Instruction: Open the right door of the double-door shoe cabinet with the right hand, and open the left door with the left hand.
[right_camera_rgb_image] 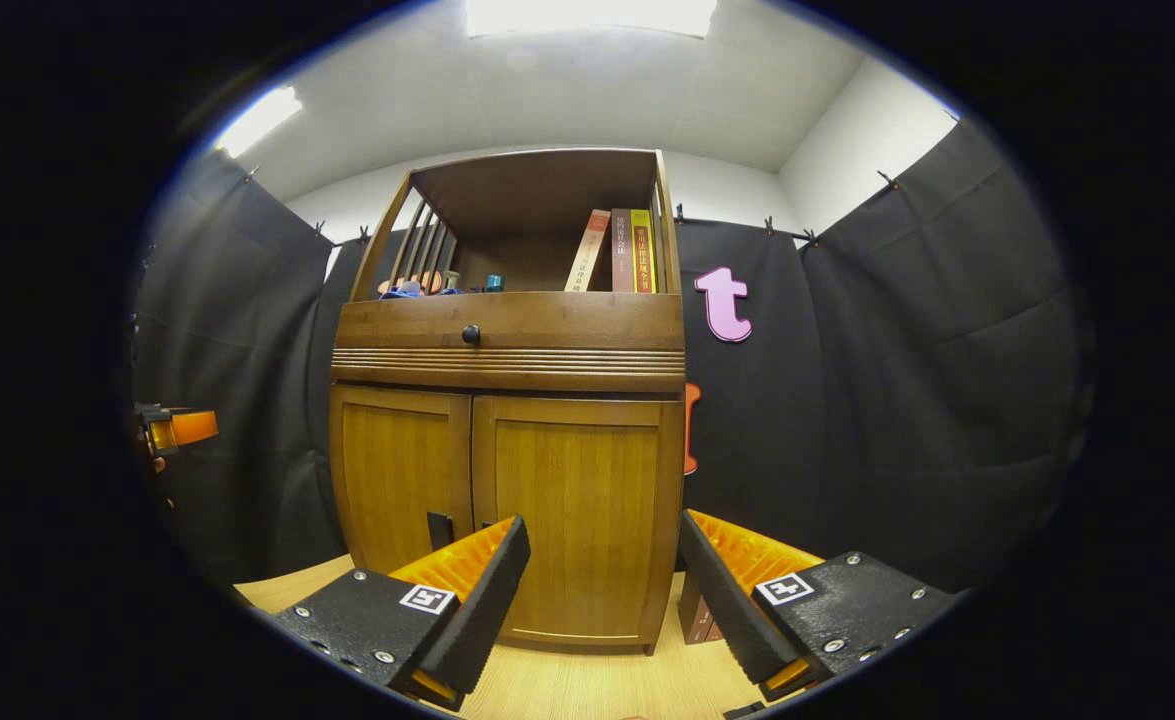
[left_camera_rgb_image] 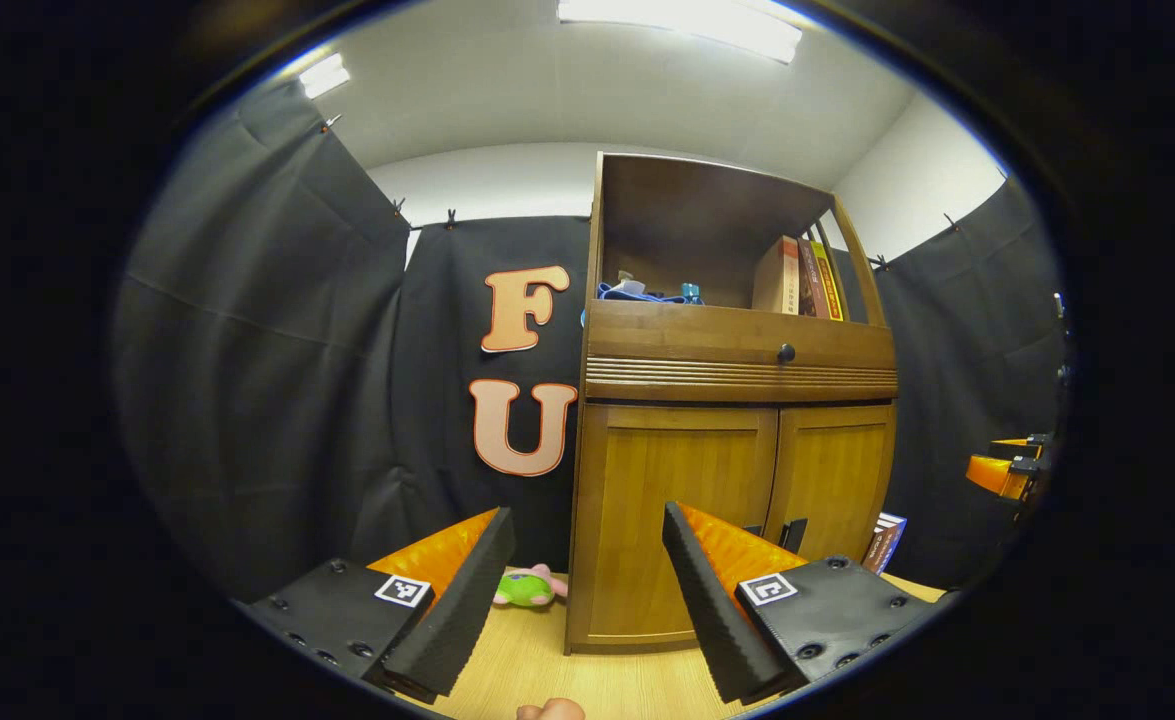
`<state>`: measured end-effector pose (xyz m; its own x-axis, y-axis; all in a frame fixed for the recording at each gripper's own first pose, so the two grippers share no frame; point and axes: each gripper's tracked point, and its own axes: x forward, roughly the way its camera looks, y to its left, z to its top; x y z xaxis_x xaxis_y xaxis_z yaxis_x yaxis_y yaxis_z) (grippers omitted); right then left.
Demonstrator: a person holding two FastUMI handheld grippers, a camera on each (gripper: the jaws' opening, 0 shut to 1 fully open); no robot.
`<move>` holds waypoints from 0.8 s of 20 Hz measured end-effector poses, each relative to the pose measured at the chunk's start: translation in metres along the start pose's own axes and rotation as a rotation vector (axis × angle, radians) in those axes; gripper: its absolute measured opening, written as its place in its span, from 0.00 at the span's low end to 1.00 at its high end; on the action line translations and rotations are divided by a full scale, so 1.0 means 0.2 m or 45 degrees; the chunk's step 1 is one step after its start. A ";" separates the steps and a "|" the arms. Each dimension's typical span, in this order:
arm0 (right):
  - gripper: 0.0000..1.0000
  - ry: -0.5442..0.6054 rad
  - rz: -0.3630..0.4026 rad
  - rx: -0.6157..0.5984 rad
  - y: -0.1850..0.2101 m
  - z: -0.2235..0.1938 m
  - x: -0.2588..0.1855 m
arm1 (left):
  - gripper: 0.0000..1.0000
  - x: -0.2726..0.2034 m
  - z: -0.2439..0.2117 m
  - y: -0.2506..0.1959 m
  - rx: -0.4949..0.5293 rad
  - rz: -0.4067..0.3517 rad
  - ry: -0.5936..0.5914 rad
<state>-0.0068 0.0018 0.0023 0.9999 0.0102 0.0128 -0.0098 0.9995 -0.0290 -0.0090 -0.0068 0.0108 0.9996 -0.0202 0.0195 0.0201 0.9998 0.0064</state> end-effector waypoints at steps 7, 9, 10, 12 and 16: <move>0.94 0.017 -0.012 -0.008 0.00 -0.04 0.03 | 0.94 -0.02 0.02 0.01 0.013 -0.004 -0.018; 0.94 0.027 -0.005 0.002 0.02 -0.07 0.04 | 0.95 -0.02 0.00 0.00 0.009 -0.013 -0.001; 0.94 0.039 0.001 0.002 0.03 -0.09 0.06 | 0.95 -0.01 -0.01 0.00 0.007 -0.016 0.007; 0.94 0.056 0.012 -0.006 0.06 -0.13 0.07 | 0.95 -0.01 -0.02 0.01 0.004 -0.013 0.015; 0.94 0.092 0.057 0.003 0.15 -0.21 0.12 | 0.96 0.00 -0.02 0.04 0.006 -0.001 0.012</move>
<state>0.0175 0.0317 -0.0405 0.9968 0.0528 -0.0603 -0.0544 0.9982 -0.0256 -0.0097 0.0003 0.0059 0.9997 -0.0207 0.0098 0.0206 0.9997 0.0113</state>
